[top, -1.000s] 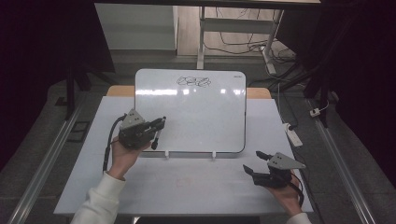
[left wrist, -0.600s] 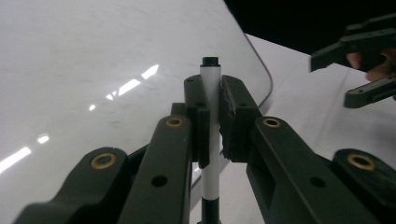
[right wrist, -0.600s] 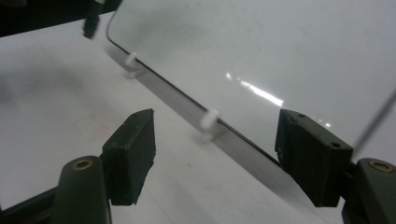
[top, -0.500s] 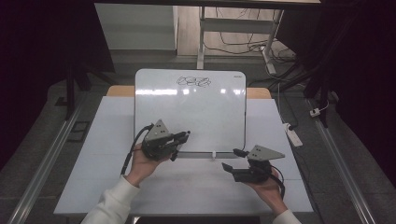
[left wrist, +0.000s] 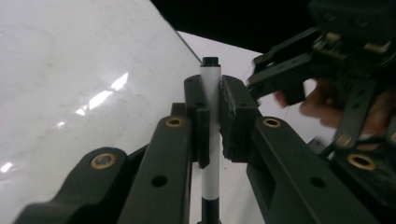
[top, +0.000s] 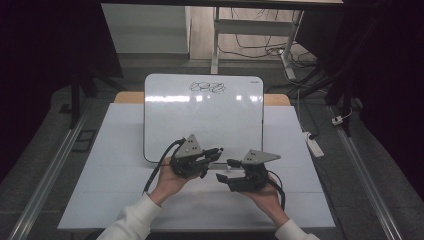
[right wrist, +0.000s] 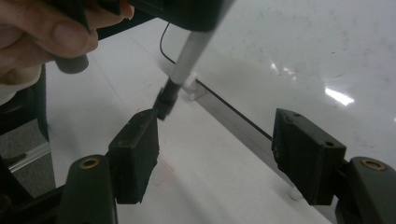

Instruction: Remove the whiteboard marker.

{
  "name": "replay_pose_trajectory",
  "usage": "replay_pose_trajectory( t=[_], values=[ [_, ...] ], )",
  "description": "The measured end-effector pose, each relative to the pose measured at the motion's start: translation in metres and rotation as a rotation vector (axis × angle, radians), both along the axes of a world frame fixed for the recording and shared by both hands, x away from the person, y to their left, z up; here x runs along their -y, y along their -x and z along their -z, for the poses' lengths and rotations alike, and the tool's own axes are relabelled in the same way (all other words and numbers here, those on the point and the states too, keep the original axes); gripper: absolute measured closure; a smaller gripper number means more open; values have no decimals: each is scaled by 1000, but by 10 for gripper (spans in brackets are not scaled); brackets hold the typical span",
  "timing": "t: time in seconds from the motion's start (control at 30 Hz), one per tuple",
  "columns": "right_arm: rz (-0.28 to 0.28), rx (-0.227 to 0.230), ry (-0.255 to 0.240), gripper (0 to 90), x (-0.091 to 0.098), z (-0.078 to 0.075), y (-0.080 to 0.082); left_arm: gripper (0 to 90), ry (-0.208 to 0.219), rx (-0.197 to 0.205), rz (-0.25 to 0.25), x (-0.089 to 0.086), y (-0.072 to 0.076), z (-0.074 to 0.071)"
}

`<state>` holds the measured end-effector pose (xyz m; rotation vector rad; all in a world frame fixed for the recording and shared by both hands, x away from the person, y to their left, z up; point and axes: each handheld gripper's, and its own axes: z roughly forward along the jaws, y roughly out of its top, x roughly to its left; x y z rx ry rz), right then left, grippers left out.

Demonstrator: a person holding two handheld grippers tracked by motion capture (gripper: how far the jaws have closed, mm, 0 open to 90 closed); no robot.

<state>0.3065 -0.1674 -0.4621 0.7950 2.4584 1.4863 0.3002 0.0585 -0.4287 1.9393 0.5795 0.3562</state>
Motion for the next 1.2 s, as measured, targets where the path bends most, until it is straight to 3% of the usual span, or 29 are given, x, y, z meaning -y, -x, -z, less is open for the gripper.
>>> replay_pose_trajectory(
  t=[0.2,0.4,0.53,0.7,0.8,0.9,0.97,1.03,1.13,1.2],
  values=[
    [-19,-41,0,374,-15,1,-3,815,-24,-11,-4,6,0,1],
    [-15,-119,-29,455,-20,3,-8,815,-27,-5,11,10,2,2],
    [-25,-155,-38,539,-25,5,-10,815,-30,-2,20,14,3,2],
    [-30,-207,-28,709,-29,9,-12,814,-42,3,29,18,5,2],
    [-17,-239,-22,759,-28,10,-15,810,-54,10,32,20,7,2],
    [-8,-243,-13,773,-26,11,-16,794,-47,0,40,21,7,3],
    [-10,-233,-6,776,-27,11,-16,744,-30,-15,45,21,6,3],
    [-8,-219,-4,777,-27,11,-15,609,-31,-18,32,16,8,0],
    [9,-196,-16,777,-22,8,-16,455,-36,-16,-16,-2,15,-7],
    [22,-181,-34,778,-18,7,-18,402,-30,-27,-54,-19,19,-8]
  ],
)
